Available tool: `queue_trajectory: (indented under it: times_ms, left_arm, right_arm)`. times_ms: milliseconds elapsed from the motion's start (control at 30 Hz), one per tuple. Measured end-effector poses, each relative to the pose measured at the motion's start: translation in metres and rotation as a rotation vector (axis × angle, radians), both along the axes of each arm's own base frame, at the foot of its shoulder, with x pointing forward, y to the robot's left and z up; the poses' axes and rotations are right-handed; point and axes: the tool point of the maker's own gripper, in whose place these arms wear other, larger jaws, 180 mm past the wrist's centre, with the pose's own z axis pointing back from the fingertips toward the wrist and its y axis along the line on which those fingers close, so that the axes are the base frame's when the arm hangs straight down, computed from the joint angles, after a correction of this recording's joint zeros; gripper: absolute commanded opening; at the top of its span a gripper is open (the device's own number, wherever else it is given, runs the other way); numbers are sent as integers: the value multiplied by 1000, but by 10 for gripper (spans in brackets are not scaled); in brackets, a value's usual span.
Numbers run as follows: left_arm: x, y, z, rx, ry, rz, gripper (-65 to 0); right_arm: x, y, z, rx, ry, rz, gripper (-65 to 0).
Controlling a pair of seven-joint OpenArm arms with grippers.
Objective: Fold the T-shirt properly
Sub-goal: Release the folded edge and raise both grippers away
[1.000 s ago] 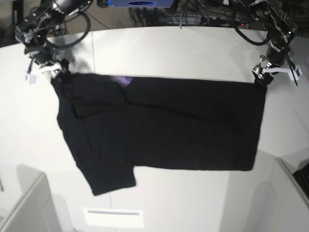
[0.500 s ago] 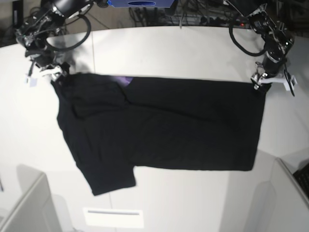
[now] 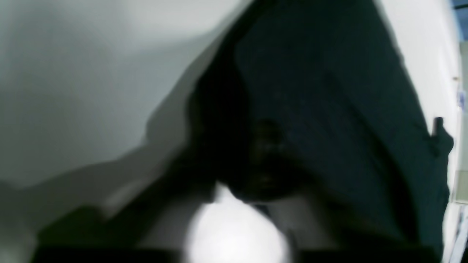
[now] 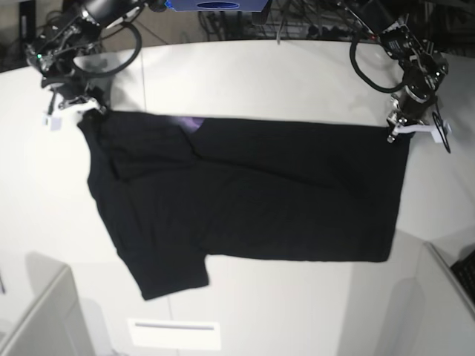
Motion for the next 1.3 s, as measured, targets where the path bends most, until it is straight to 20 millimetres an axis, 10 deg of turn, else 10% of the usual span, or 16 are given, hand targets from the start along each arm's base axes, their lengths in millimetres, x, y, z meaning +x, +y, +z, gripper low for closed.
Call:
queue_trajectory:
  times_ms: [200,700,1300]
  left_arm:
    - [-10,5,-1,19,23,-11,-650]
    - [-112,18,17,204,209,-97,-650]
    - [-121,18,15,206,230,-102,-650]
  right_arm:
    - [-2,0,0,-1,5,-2,-650]
    - [-76,-6,12,-100,210,98,-650]
    - [-106,-6,6,-104,276,103,-650]
